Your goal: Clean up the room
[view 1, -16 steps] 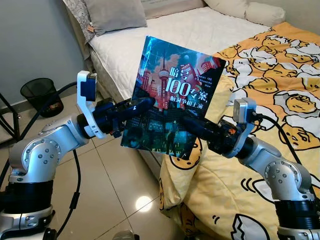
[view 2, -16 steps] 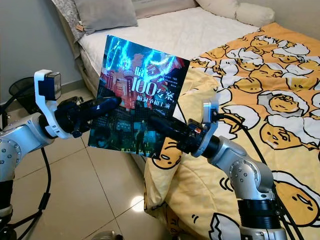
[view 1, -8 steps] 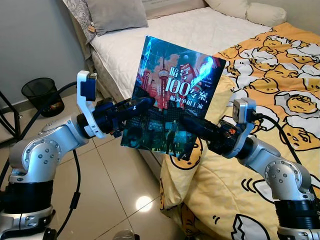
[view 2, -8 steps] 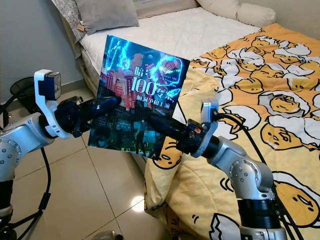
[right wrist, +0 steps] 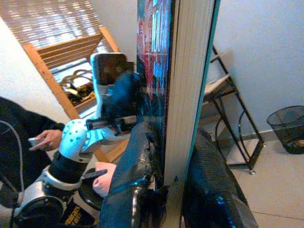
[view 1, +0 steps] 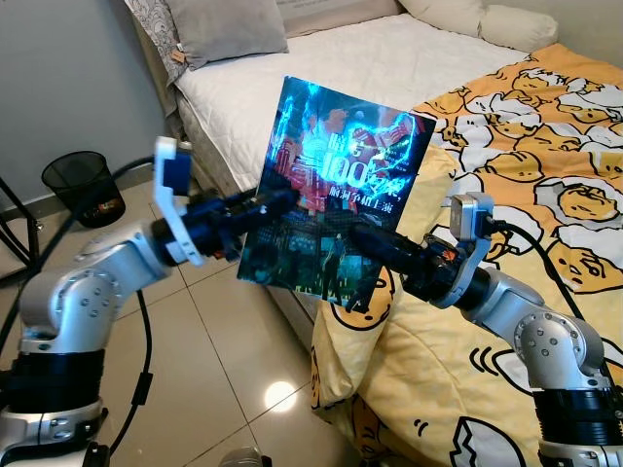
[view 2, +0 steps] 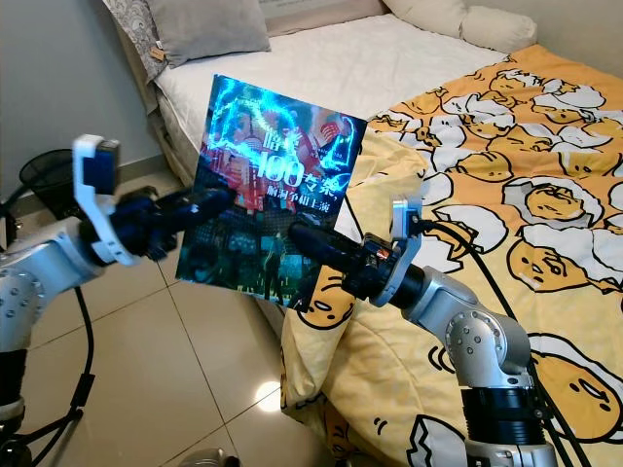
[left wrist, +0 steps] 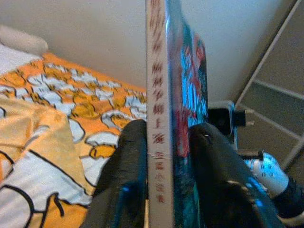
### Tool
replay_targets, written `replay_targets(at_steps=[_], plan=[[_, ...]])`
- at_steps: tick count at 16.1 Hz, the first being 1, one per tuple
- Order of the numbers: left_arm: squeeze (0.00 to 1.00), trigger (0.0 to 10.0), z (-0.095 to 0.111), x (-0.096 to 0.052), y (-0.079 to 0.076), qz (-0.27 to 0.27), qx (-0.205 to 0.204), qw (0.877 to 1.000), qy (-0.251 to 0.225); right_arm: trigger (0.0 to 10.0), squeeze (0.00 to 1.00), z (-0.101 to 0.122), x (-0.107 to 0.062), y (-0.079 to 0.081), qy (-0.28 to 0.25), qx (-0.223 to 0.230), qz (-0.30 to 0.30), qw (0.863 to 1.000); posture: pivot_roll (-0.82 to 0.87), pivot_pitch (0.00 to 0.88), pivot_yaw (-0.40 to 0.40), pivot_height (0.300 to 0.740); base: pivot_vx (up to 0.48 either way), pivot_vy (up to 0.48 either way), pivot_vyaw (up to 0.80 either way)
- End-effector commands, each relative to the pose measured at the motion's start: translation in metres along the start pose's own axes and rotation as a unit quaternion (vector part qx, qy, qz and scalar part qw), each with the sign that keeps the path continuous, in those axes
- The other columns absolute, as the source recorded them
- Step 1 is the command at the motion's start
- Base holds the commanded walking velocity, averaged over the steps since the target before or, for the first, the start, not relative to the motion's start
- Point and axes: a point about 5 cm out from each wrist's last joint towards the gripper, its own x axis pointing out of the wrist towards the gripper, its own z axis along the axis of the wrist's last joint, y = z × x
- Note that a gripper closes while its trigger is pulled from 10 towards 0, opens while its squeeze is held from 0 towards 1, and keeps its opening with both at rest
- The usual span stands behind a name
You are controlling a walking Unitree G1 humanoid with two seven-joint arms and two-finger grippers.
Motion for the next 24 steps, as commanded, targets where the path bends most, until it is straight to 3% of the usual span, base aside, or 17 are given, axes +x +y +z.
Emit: replay_targets(at_steps=[1, 5, 7, 10, 11, 13, 15, 16, 17, 18, 19, 20, 23, 24], plan=[[1.0, 10.0, 0.015, -0.004, 0.0, 0.001, 0.007, 0.999, -0.038, 0.0, 0.0, 0.008, -0.005, 0.0, -0.028, -0.013, -0.008, 0.999, -0.04, 0.0, 0.034, 0.74, 0.0, 0.0, 0.0], [1.0, 10.0, 0.02, -0.016, 0.005, 0.047, 0.025, 0.997, -0.055, 0.0, 0.0, 0.005, -0.023, -0.004, -0.051, -0.019, -0.062, 0.997, -0.03, 0.0, 0.024, 0.74, 0.0, 0.0, 0.0], [1.0, 10.0, 0.019, -0.028, 0.015, 0.161, 0.09, 0.982, -0.043, 0.0, 0.0, 0.002, -0.044, -0.01, -0.084, -0.036, -0.149, 0.985, -0.03, 0.0, 0.028, 0.74, 0.0, 0.0, 0.0], [1.0, 10.0, 0.01, -0.03, 0.024, 0.26, 0.151, 0.953, -0.02, 0.4, 0.0, -0.006, -0.052, -0.025, -0.064, -0.075, -0.254, 0.962, -0.05, 0.0, 0.039, 0.74, 0.0, 0.0, 0.0], [1.0, 10.0, 0.0, -0.029, 0.03, 0.326, 0.17, 0.93, -0.011, 0.0, 0.0, -0.012, -0.053, -0.038, -0.064, -0.078, -0.328, 0.939, -0.06, 0.0, 0.033, 0.74, 0.0, 0.0, 0.0], [1.0, 10.0, -0.022, -0.028, 0.035, 0.369, 0.168, 0.914, 0.012, 0.0, 0.0, -0.018, -0.05, -0.052, -0.084, -0.093, -0.421, 0.898, -0.06, 0.0, 0.029, 0.74, 0.0, 0.0, 0.0], [1.0, 10.0, -0.04, -0.028, 0.034, 0.383, 0.202, 0.898, 0.07, 0.0, 0.0, -0.025, -0.051, -0.058, -0.065, -0.115, -0.471, 0.872, -0.06, 0.0, 0.021, 0.74, 0.0, 0.0, 0.0], [1.0, 10.0, -0.062, -0.032, 0.033, 0.404, 0.219, 0.881, 0.111, 1.7, 0.0, -0.035, -0.053, -0.064, -0.033, -0.146, -0.53, 0.835, -0.05, 0.0, 0.009, 0.74, 0.0, 0.0, 0.0], [0.48, 10.0, -0.072, -0.034, 0.033, 0.419, 0.23, 0.869, 0.127, 10.0, 0.0, -0.041, -0.055, -0.067, -0.025, -0.15, -0.565, 0.811, -0.04, 0.0, -0.002, 0.74, 0.0, 0.0, 0.0], [0.19, 10.0, -0.075, -0.036, 0.033, 0.426, 0.235, 0.864, 0.132, 10.0, 0.0, -0.042, -0.053, -0.067, -0.031, -0.148, -0.567, 0.81, -0.03, 0.0, -0.013, 0.74, 0.0, 0.0, 0.0], [0.19, 10.0, -0.077, -0.037, 0.033, 0.432, 0.239, 0.859, 0.135, 10.0, 0.0, -0.043, -0.051, -0.068, -0.037, -0.148, -0.57, 0.808, -0.02, 0.0, -0.014, 0.74, 0.0, 0.0, 0.0], [0.0, 10.0, -0.083, -0.041, 0.033, 0.456, 0.245, 0.844, 0.143, 10.0, 0.0, -0.043, -0.042, -0.068, -0.031, -0.18, -0.571, 0.8, -0.02, 0.0, -0.02, 0.74, 0.0, 0.0, 0.0], [0.0, 10.0, -0.089, -0.043, 0.034, 0.473, 0.262, 0.828, 0.15, 10.0, 0.0, -0.041, -0.034, -0.072, -0.03, -0.222, -0.591, 0.775, 0.0, 0.0, -0.04, 0.74, 0.0, 0.0, -0.27], [0.0, 10.0, -0.087, -0.041, 0.035, 0.477, 0.263, 0.826, 0.145, 10.0, 0.0, -0.041, -0.032, -0.073, -0.036, -0.213, -0.59, 0.778, 0.0, 0.0, -0.039, 0.74, 0.0, 0.0, -0.8]])
